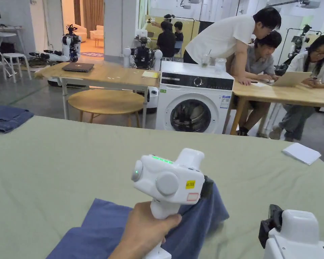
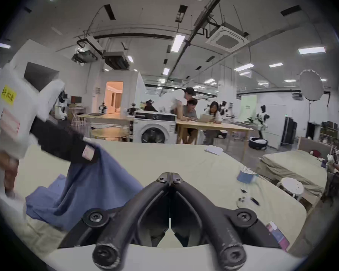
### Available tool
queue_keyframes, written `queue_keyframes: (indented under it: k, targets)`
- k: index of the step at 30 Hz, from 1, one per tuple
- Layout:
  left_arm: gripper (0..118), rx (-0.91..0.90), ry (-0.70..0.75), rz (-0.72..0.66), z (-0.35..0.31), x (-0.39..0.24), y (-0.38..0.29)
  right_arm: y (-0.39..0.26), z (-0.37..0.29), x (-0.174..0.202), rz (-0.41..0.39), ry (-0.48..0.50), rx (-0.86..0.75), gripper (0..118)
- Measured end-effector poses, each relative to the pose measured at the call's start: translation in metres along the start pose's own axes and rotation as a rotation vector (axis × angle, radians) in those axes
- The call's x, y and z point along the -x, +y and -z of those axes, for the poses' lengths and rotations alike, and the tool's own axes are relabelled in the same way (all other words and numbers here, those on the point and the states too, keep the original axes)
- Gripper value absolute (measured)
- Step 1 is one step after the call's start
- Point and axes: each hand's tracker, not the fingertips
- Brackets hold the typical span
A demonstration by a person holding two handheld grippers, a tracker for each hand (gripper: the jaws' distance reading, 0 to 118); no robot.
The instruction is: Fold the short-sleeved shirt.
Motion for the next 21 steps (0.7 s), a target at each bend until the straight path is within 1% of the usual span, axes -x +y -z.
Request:
queue_keyframes:
  k: [2,4,5,6,7,9,10,11,12,13,15,19,20,21]
  targets:
    - [0,0.021,-0.014,0.005,0.012,-0.005,-0.018,-0.007,0.002,-0.011,0.030,-0.023,0.038,0]
    - [0,0.053,-0.016,0.014,0.016,-0.010,-0.032,-0.012,0.003,-0.018,0.047,-0.026,0.053,0]
    - [5,0.064,-0.016,0.017,0.017,-0.009,-0.036,-0.014,0.003,-0.019,0.043,-0.031,0.061,0]
    - [5,0.068,-0.016,0.014,0.016,-0.008,-0.038,-0.016,0.004,-0.019,0.041,-0.033,0.066,0]
    - [9,0.071,-0.024,0.009,0.012,-0.008,-0.040,-0.016,0.005,-0.020,0.039,-0.031,0.071,0]
    - [31,0.057,-0.042,-0.006,0.003,-0.002,-0.042,-0.015,0.005,-0.017,0.038,-0.023,0.077,0]
    - [32,0.050,-0.029,-0.013,-0.004,0.001,-0.039,-0.014,0.006,-0.016,0.041,-0.013,0.074,0]
    - [48,0.022,-0.003,-0.025,-0.014,0.003,-0.039,-0.011,0.005,-0.013,0.043,-0.005,0.068,0]
    - [58,-0.006,0.025,-0.030,-0.023,0.007,-0.038,-0.009,0.006,-0.010,0.043,0.001,0.063,0]
    - [56,-0.042,0.035,-0.040,-0.035,0.012,-0.038,-0.006,0.005,-0.006,0.044,0.011,0.056,0]
    - [56,-0.100,0.081,-0.074,-0.056,0.020,-0.041,0.000,0.006,0.003,0.046,0.035,0.038,0]
    - [55,-0.192,0.214,-0.136,-0.093,0.043,-0.066,0.007,0.007,0.024,0.031,0.084,0.012,0]
    - [47,-0.207,0.257,-0.145,-0.102,0.048,-0.075,0.008,0.007,0.030,0.032,0.099,0.007,0]
    - [34,-0.219,0.298,-0.143,-0.110,0.052,-0.081,0.008,0.007,0.034,0.034,0.105,0.003,0]
